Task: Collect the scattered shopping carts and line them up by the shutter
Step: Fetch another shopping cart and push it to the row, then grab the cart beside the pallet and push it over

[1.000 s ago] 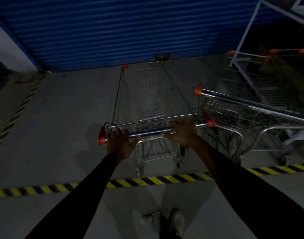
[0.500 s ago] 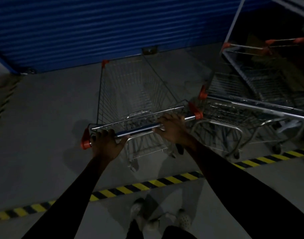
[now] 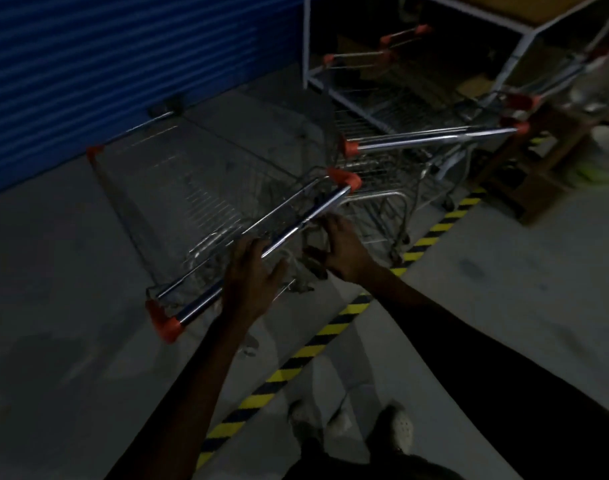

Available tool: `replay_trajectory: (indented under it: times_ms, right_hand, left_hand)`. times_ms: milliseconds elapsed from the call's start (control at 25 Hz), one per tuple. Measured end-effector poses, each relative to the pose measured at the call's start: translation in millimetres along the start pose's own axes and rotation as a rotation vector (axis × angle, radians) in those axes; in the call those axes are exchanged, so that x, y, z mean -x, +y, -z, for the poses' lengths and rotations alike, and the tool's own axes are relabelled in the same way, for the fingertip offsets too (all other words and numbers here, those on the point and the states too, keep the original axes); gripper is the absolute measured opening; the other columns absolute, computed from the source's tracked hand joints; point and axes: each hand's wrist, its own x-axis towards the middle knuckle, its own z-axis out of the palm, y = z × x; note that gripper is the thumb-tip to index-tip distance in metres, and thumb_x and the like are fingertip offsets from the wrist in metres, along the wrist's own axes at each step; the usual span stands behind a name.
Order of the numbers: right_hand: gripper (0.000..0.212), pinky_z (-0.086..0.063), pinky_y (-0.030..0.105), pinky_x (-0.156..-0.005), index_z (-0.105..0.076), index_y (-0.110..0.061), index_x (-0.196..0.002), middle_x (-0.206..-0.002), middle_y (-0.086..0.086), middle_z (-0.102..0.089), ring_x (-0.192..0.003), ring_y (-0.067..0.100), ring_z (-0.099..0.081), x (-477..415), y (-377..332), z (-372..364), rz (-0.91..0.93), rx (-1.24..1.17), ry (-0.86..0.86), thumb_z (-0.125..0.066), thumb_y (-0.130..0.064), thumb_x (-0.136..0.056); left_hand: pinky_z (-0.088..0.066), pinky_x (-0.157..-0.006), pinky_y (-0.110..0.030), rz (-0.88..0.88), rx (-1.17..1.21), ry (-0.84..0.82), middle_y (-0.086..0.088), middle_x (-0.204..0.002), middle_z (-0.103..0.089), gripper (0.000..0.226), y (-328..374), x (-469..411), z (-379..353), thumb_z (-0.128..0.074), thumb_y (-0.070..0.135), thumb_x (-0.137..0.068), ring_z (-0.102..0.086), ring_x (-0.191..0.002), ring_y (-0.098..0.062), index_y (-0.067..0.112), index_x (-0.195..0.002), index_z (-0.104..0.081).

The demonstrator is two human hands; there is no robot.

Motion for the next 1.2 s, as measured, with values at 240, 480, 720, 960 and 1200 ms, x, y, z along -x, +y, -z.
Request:
replay_trajectory:
  times_ms: [240,480,720,960,1200]
  right_hand:
    - [0.067,-0.043,0.04,-0.1,-0.039,-0.021,-0.143,-0.142,0.008,-0.042,-0.124,0.028,-0.047,150,55,35,-0.54,-0.077,0.139,-0.058,-0.056,-0.089]
    - [0.059,-0.048,0.039,-0.095,-0.048,-0.024,-0.133,-0.139,0.009,-0.045,-0.114,0.028,-0.056,377,81,34,-1.068,-0.265,0.412,-0.057,-0.059,-0.087]
    - [0.054,-0.048,0.039,-0.095,-0.051,-0.021,-0.132,-0.139,0.006,-0.05,-0.118,0.024,-0.055,615,28,35,-1.253,-0.5,0.95,-0.06,-0.052,-0.089]
    - [0.048,-0.051,0.036,-0.093,-0.053,-0.027,-0.129,-0.132,-0.006,-0.055,-0.115,0.014,-0.058,831,-83,129,-1.156,-0.358,1.598,-0.061,-0.051,-0.089]
    - [0.055,-0.054,0.027,-0.087,-0.046,-0.029,-0.133,-0.135,-0.008,-0.053,-0.117,0.004,-0.056,967,-208,216,-0.945,0.057,1.918,-0.056,-0.053,-0.085]
  left_hand:
    - [-0.043,-0.097,-0.023,-0.3,0.347,-0.1,-0.009,-0.13,-0.047,0.044,158,-10,-39,-0.054,0.046,-0.089,-0.047,-0.123,-0.021,0.008,-0.112,-0.06]
    - [-0.044,-0.096,-0.025,-0.768,0.656,-0.271,-0.011,-0.126,-0.052,0.037,350,98,-46,-0.057,0.035,-0.092,-0.052,-0.119,-0.017,0.005,-0.112,-0.062]
    - [-0.048,-0.092,-0.034,-0.958,0.753,-0.667,-0.002,-0.114,-0.053,0.034,452,319,-91,-0.054,0.04,-0.094,-0.054,-0.111,-0.016,0.011,-0.109,-0.061]
    - [-0.045,-0.092,-0.032,-0.843,0.528,-1.218,0.003,-0.112,-0.054,0.036,479,544,-189,-0.051,0.048,-0.093,-0.053,-0.108,-0.013,0.018,-0.11,-0.058]
    - [-0.045,-0.076,-0.031,-0.941,0.243,-1.66,-0.002,-0.094,-0.063,0.028,494,707,-269,-0.048,0.045,-0.097,-0.059,-0.09,-0.018,0.02,-0.09,-0.06]
